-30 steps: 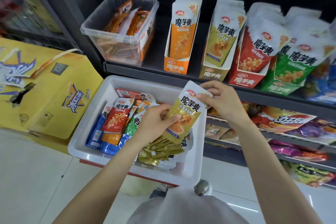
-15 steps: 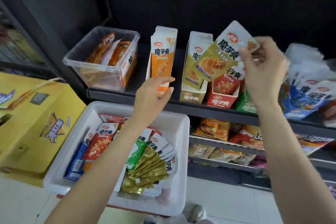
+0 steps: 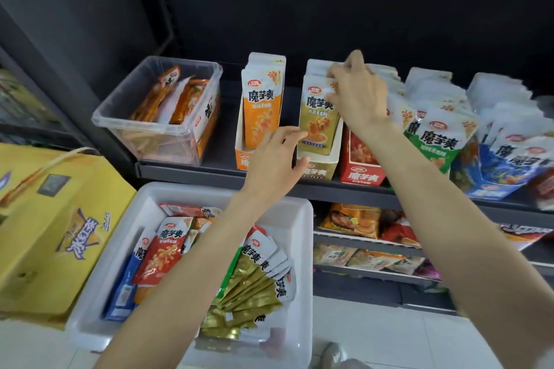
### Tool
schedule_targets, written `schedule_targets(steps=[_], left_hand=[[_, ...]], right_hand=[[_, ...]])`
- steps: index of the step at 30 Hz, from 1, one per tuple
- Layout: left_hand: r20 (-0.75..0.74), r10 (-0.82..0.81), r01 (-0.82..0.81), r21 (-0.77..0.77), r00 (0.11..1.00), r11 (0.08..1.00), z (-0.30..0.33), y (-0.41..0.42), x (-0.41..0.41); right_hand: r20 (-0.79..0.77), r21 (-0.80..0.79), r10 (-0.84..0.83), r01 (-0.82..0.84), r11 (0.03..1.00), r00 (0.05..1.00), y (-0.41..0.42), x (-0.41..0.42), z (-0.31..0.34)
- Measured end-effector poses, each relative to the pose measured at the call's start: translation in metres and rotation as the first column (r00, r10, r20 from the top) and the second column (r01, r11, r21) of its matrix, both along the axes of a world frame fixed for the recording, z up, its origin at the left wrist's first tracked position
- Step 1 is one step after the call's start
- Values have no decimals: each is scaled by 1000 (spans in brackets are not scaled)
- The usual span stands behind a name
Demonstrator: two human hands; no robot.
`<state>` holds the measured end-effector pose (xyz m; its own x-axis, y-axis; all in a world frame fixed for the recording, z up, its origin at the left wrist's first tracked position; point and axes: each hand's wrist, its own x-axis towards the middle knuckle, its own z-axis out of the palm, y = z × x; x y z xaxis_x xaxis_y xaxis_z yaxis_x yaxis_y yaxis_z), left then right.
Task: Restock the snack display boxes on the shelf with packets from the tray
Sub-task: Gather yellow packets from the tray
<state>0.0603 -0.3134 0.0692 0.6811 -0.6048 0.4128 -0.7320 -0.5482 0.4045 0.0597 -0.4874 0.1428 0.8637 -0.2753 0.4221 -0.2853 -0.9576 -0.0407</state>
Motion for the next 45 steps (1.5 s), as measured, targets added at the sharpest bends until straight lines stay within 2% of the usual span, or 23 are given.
schedule_targets(steps=[3, 6, 9, 11, 12, 14, 17, 20, 22, 23, 25, 29, 34, 36, 38, 40, 41, 43, 45], left_hand=[[-15, -9, 9, 10, 1000, 1000, -1, 0, 0], [-5, -14, 14, -20, 1000, 1000, 0, 2, -2], [41, -30, 38, -226, 999, 973, 1, 14, -15], [65, -30, 53, -389, 997, 920, -2, 31, -32], [64, -34, 59, -435, 997, 898, -7, 42, -41], [30, -49, 57, -436, 998, 898, -26, 68, -56], [-110, -42, 16, -226, 993, 974, -65, 112, -68], [-299, 35, 8, 140, 954, 990, -100, 152, -73], [-387, 92, 65, 376, 918, 924, -115, 168, -79], [-415, 115, 91, 445, 902, 891, -120, 172, -81], [-426, 135, 101, 488, 895, 867, -124, 172, -85], [-347, 164, 50, 533, 924, 845, -122, 164, -82], [-292, 222, 2, 610, 930, 792, -126, 153, -76], [-268, 230, -16, 617, 935, 787, -129, 148, -74], [-203, 195, -64, 518, 959, 853, -130, 144, -73], [-88, 167, -130, 326, 982, 936, -124, 140, -72], [-39, 170, -158, 220, 985, 963, -119, 139, -71], [-30, 166, -165, 23, 986, 986, -104, 135, -71], [-205, 106, -136, -140, 973, 981, -83, 127, -72]], right_hand=[[169, 62, 19, -30, 998, 986, 1, -17, -6], [400, 147, 41, -108, 983, 916, 11, -50, -18], [526, 214, 93, -237, 948, 845, 38, -99, -34], [520, 297, 149, -342, 892, 841, 59, -129, -48], [480, 352, 173, -370, 860, 860, 68, -140, -57], [345, 454, 236, -382, 805, 909, 83, -151, -78], [47, 507, 419, -383, 772, 907, 105, -150, -107], [-342, 455, 556, -384, 803, 758, 127, -140, -132], [-546, 334, 552, -441, 833, 630, 139, -130, -149], [-621, 273, 518, -458, 846, 588, 145, -126, -157], [-687, 193, 462, -472, 860, 560, 151, -115, -170], [-707, 157, 433, -473, 867, 559, 160, -96, -178], [-661, 32, 449, -575, 817, 601, 156, -89, -181], [-584, 2, 498, -612, 791, 641, 152, -92, -175], [-385, -27, 581, -638, 770, 717, 148, -97, -163], [-140, -21, 605, -613, 790, 784, 141, -103, -153], [-15, 66, 599, -597, 800, 801, 137, -107, -148], [160, 370, 460, -485, 792, 873, 128, -115, -127], [217, 653, 280, -352, 671, 935, 115, -123, -103]])
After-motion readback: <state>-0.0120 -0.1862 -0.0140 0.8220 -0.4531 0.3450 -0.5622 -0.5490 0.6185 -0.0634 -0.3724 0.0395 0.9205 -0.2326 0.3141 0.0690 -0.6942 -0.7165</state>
